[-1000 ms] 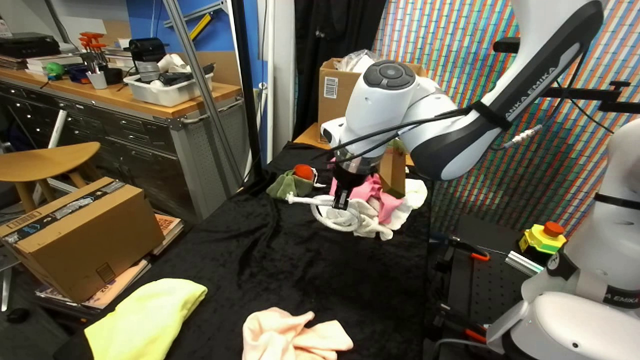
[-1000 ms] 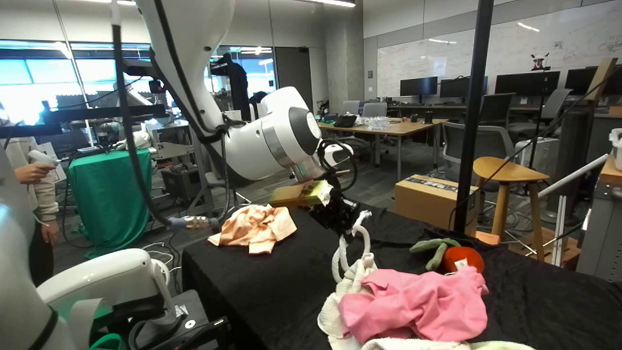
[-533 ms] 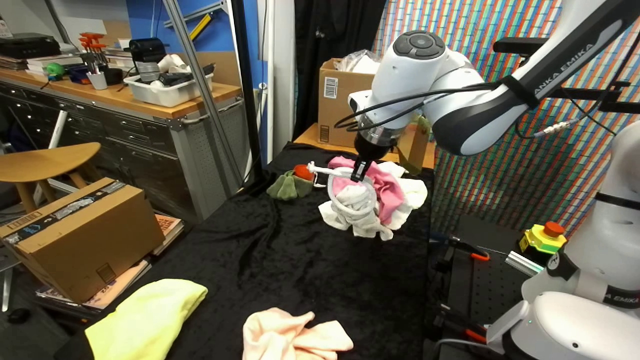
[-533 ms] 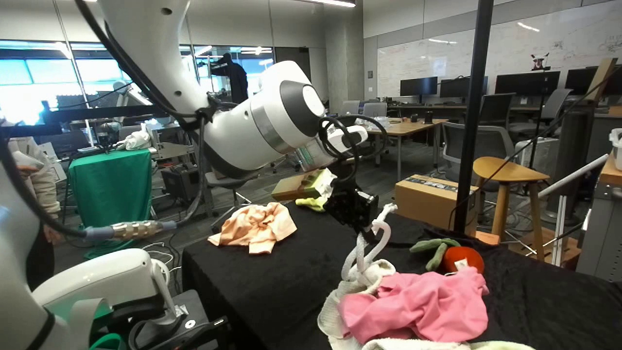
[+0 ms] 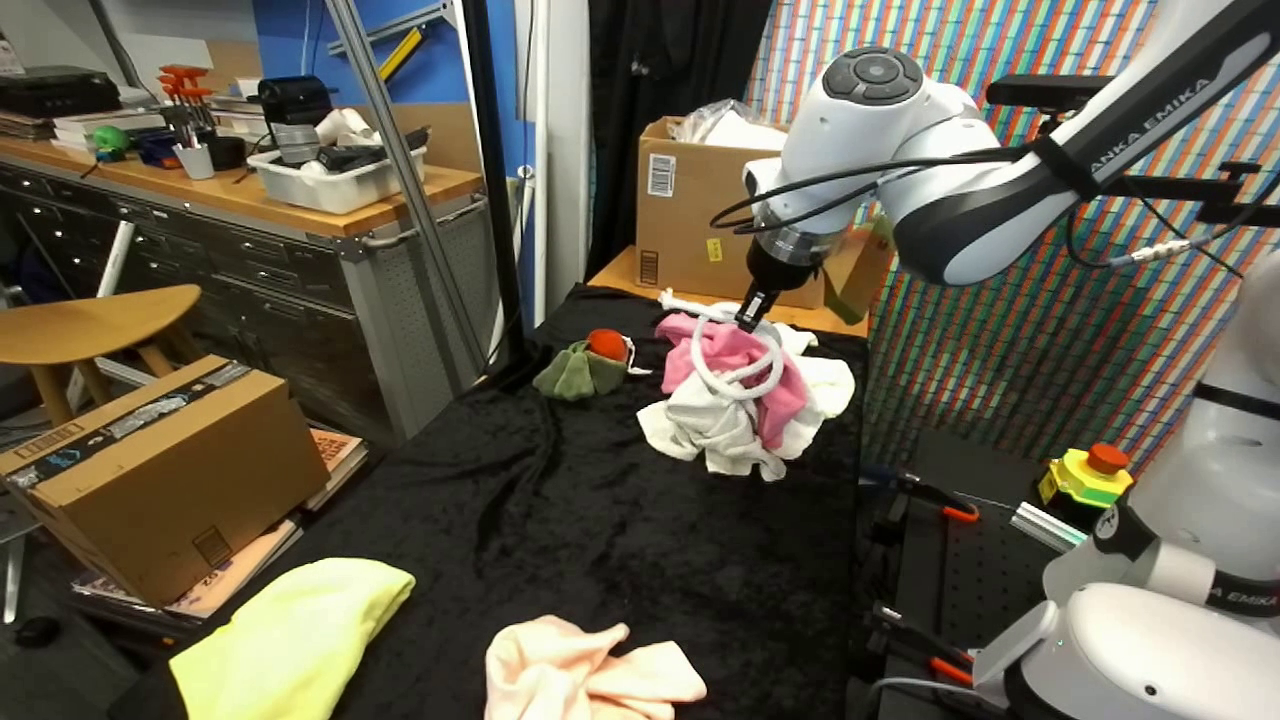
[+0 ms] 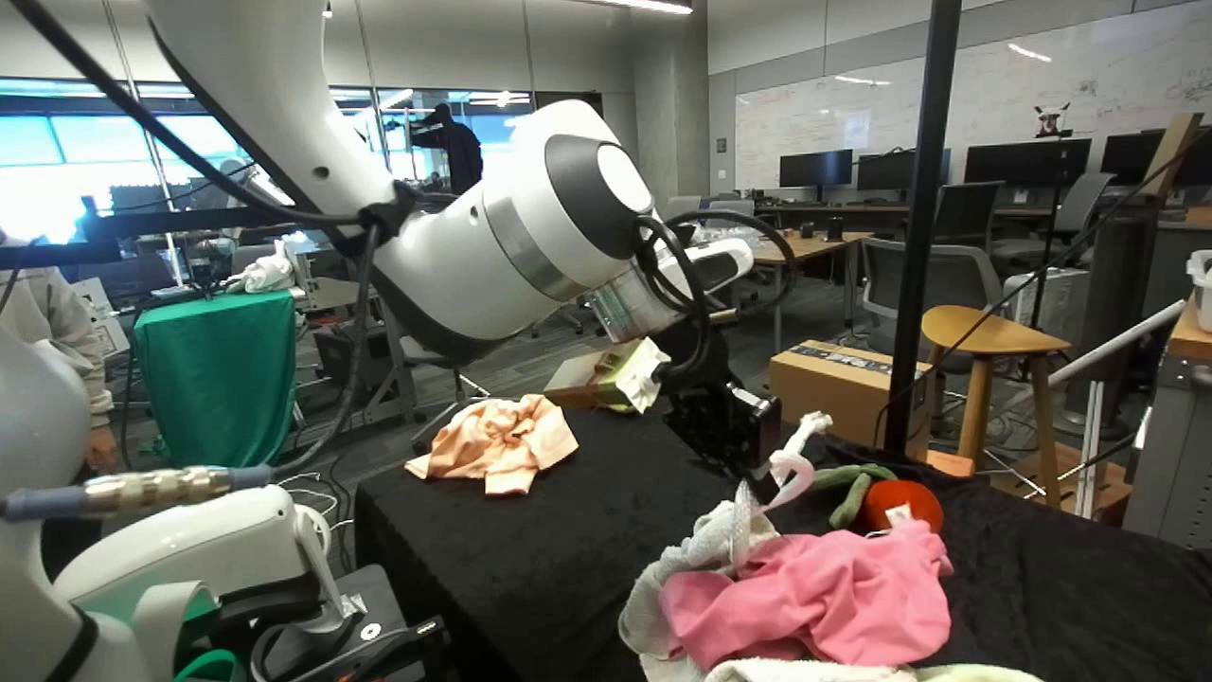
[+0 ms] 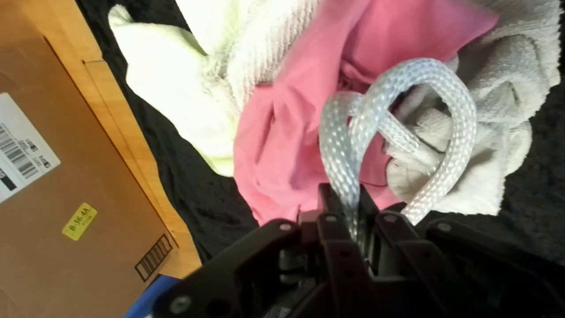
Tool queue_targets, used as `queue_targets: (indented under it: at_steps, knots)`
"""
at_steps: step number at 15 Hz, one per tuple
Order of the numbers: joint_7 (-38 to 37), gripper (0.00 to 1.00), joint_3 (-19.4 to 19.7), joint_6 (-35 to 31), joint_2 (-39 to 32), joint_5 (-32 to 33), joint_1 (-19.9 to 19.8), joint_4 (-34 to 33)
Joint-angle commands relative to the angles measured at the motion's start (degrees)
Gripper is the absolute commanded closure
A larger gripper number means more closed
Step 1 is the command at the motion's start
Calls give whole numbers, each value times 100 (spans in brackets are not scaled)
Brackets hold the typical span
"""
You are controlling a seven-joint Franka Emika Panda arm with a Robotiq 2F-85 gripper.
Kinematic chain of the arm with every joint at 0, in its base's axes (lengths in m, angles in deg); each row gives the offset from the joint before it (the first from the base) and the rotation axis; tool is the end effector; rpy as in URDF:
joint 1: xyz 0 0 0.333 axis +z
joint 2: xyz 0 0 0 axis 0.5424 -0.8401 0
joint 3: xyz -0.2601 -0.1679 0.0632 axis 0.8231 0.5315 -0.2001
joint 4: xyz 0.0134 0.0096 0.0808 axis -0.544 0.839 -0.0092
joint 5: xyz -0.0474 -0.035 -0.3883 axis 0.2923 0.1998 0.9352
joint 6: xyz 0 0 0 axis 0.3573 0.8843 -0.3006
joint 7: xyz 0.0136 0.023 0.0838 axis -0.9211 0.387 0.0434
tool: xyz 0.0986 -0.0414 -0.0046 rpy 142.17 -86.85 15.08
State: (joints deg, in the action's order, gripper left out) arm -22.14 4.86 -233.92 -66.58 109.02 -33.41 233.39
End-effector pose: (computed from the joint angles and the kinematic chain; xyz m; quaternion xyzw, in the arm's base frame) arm 0.4226 -0.0122 0.3207 0.9669 0.0190 0.1587 0.1989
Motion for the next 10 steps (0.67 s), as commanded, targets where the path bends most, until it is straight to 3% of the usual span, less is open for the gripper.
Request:
queue_targets:
  at_steps: [1,10]
  knots:
    - [-435,96,71,12,-264,407,-282,-126]
    - [-596,96,78,-281,-1511,206,-366,-498]
